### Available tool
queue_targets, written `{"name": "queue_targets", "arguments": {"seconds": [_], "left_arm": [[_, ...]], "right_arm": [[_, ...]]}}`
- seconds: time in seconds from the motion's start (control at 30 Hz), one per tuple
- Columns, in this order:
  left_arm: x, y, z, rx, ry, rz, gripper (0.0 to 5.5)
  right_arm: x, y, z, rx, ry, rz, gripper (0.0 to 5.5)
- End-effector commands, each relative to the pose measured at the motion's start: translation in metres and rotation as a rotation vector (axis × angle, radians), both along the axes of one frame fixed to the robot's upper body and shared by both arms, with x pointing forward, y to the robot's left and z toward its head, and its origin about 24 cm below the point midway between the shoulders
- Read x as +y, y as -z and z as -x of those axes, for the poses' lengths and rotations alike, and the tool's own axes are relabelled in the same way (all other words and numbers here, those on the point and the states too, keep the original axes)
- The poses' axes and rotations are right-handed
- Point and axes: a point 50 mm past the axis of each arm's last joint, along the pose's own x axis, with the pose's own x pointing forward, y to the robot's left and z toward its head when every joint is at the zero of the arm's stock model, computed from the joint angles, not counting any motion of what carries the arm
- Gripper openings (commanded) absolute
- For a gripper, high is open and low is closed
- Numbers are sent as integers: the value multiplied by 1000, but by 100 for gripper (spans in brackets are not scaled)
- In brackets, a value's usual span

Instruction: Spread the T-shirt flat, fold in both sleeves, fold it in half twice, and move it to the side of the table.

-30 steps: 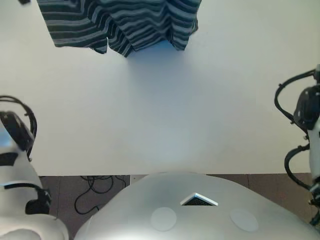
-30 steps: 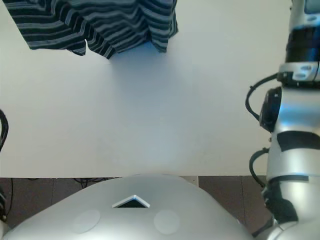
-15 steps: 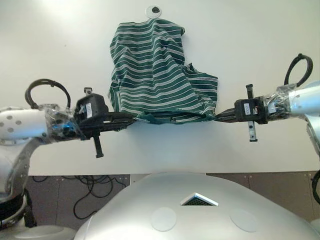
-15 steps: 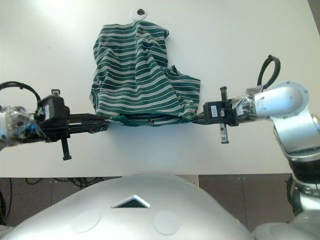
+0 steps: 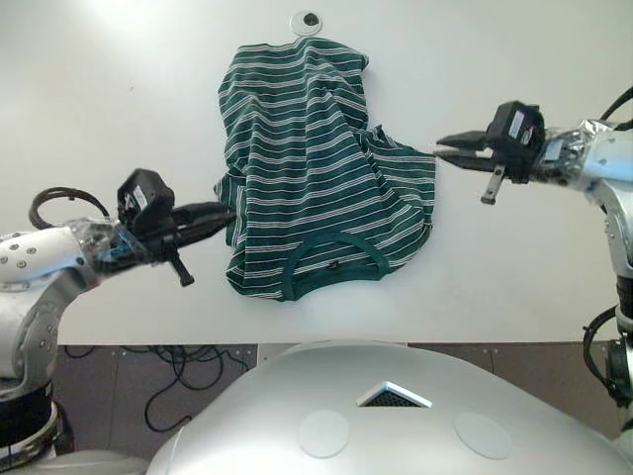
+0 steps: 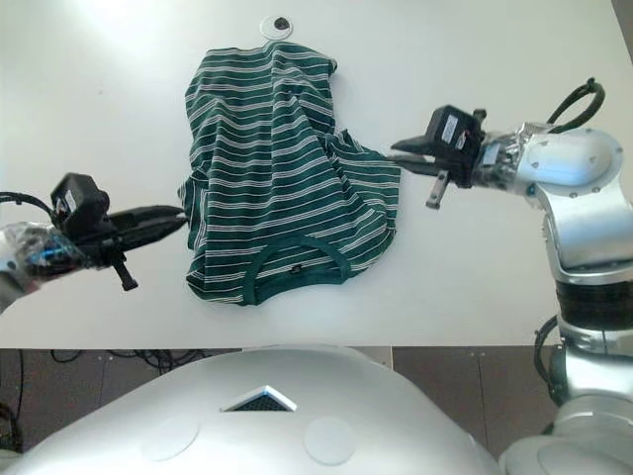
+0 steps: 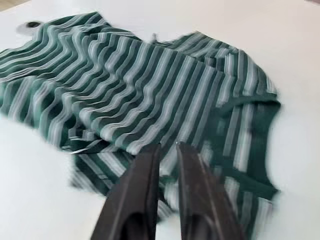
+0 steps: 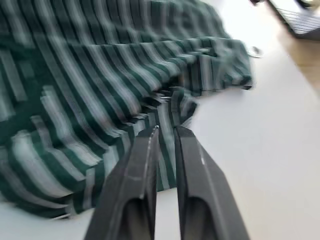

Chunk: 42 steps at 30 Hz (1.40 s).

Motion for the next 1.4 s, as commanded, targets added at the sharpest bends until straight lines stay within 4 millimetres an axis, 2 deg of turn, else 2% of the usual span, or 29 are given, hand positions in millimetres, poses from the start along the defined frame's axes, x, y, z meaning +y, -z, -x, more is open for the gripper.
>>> {"name": "queue_targets", "arguments": {"seconds": [0.03,0.27,0.37,0.43,0.5,0.67,0.8,0.97,1.13,1.2,1.27,1.33,1.4], "left_arm": [[1,22,-12,32,15,-89,2],[11,58,-31,134,7,-145,2],[21,74,-33,196,-11,-159,2],[37,81,-27,241,-6,-238,2],[52,78,-23,260,6,-299,2],[83,66,-30,239,-36,-370,2],[82,62,-29,239,-13,-361,2],[74,60,-16,267,27,-319,2],[72,63,-13,235,-57,-277,2],[68,57,-16,204,-81,-209,2],[66,45,-27,147,-133,-126,2],[66,26,-47,44,-247,18,2],[62,15,-60,-17,-318,145,2]], "right_arm": [[16,27,2,36,25,4,1],[29,76,13,130,67,53,1],[31,88,15,141,75,95,1],[25,96,22,160,59,157,1],[18,100,32,181,22,202,1],[9,102,57,268,-72,266,1],[6,98,73,310,-99,254,1],[-6,91,83,363,-114,262,1],[-17,83,75,368,-139,264,1],[-16,70,66,341,-124,181,1],[-17,55,45,252,-72,112,1],[-11,35,6,116,29,-18,1],[7,28,-33,28,109,-122,1]]}}
